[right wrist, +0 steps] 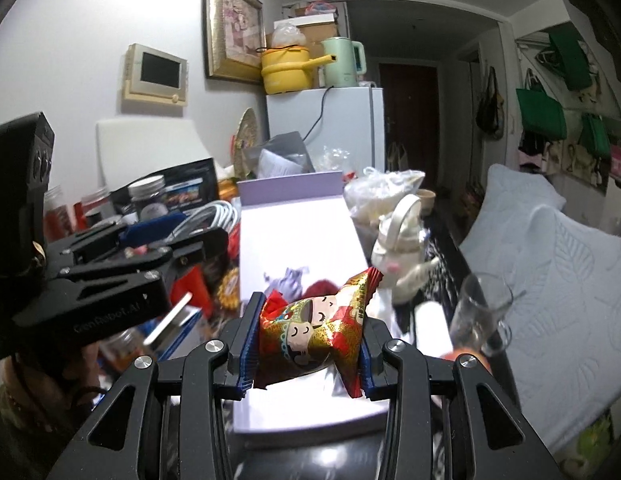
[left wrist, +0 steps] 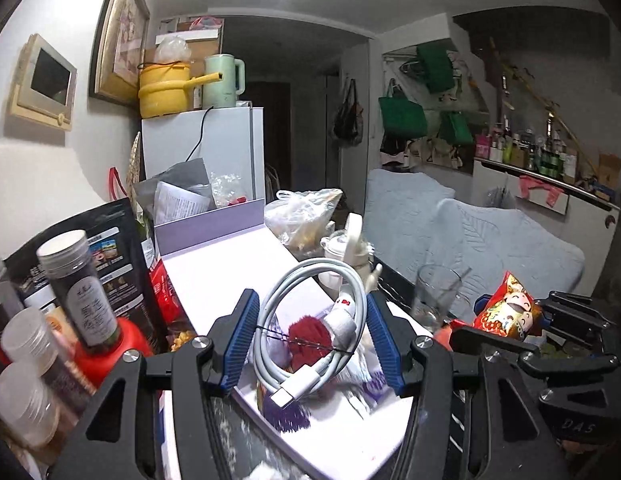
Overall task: Organize soft objects
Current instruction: 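Lower the cable into the gift box with the left gripper while the right lowers the candy packet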
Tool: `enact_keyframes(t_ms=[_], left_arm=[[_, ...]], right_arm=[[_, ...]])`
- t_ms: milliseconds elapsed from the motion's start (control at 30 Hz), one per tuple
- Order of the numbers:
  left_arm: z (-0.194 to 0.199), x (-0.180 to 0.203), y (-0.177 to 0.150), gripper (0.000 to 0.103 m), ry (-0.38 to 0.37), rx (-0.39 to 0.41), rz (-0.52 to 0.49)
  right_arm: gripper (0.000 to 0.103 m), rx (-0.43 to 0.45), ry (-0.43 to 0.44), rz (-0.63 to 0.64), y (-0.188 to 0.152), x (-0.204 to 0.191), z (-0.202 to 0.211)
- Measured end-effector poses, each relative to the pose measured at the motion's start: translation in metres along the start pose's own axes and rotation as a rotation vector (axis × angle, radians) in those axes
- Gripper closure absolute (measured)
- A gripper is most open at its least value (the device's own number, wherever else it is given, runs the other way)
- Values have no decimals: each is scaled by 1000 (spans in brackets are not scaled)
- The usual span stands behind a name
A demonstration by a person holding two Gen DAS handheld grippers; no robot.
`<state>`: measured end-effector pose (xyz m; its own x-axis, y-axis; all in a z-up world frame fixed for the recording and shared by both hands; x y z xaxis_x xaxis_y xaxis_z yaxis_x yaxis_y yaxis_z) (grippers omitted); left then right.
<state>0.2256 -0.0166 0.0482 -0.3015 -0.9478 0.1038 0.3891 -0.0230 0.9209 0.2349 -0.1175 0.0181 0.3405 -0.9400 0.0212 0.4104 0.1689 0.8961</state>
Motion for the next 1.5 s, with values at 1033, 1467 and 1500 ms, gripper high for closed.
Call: enact_keyframes(t_ms=[1033, 1467, 1500], left_arm=[[-152, -49, -46, 48, 64, -226, 46], [-179, -53, -75, 48, 66, -334, 33], [-180, -53, -76, 48, 61, -340, 35]], right_arm=[[64, -195, -16, -40, -19, 43, -159], [64, -270, -57, -15, -45, 46, -189], [64, -279, -55, -20, -47, 47, -191]])
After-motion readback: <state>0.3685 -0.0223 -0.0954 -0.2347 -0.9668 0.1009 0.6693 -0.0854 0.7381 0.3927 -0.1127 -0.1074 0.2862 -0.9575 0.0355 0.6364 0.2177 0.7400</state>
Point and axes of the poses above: each gripper's, at about its wrist camera, not at the fingertips, and z roughly against the way its jaws point, x to its right, y to its top, the point moved 8 cm from there along -z, roughly the way its jaws point, and after that the axes turned 12 degrees about -y, right-handed, at the moved point
